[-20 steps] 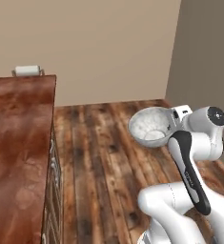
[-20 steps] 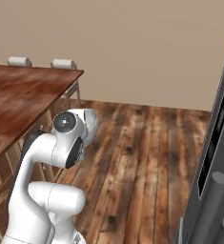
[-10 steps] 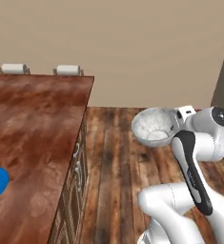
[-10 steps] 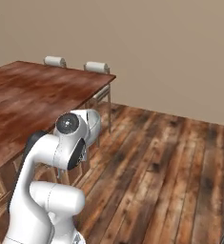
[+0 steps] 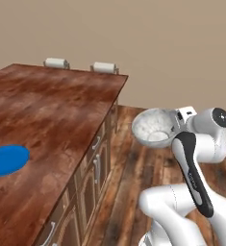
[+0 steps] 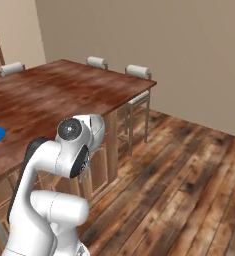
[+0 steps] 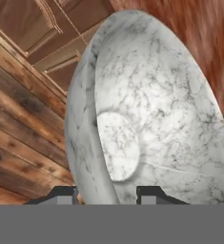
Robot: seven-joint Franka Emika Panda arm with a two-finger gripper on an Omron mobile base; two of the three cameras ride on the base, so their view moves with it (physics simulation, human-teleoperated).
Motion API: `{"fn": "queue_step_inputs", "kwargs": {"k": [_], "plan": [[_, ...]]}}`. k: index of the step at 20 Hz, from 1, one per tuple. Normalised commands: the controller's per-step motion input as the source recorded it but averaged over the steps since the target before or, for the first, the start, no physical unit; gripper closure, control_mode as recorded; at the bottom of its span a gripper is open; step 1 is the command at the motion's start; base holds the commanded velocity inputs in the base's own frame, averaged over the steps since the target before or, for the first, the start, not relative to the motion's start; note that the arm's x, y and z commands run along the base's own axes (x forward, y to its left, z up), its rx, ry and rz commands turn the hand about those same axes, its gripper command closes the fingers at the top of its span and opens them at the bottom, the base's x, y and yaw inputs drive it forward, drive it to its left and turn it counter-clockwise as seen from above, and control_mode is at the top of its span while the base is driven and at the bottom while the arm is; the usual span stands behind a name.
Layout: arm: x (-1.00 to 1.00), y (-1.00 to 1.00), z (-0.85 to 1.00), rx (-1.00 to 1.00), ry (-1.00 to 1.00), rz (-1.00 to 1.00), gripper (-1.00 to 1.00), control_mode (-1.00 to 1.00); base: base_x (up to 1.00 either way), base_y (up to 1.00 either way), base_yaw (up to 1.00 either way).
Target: Move the bowls from the cabinet to the plates on the dining table.
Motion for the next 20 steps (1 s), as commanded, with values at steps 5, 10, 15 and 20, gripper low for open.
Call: {"fn": "queue_step_inputs", "kwargs": {"k": [5,10,15,20], "plan": [[0.0,0.0,0.0,0.0,0.0,0.0,1.0,1.0,0.04,-0.53,0.37],[0.0,0.0,0.0,0.0,0.0,0.0,1.0,1.0,0.07,-0.45,0.36],[0.0,0.0,0.0,0.0,0.0,0.0,1.0,1.0,0.04,-0.56,0.38],[0.0,0.0,0.0,0.0,0.0,0.0,1.0,1.0,0.4,-0.33,0.28]]}}
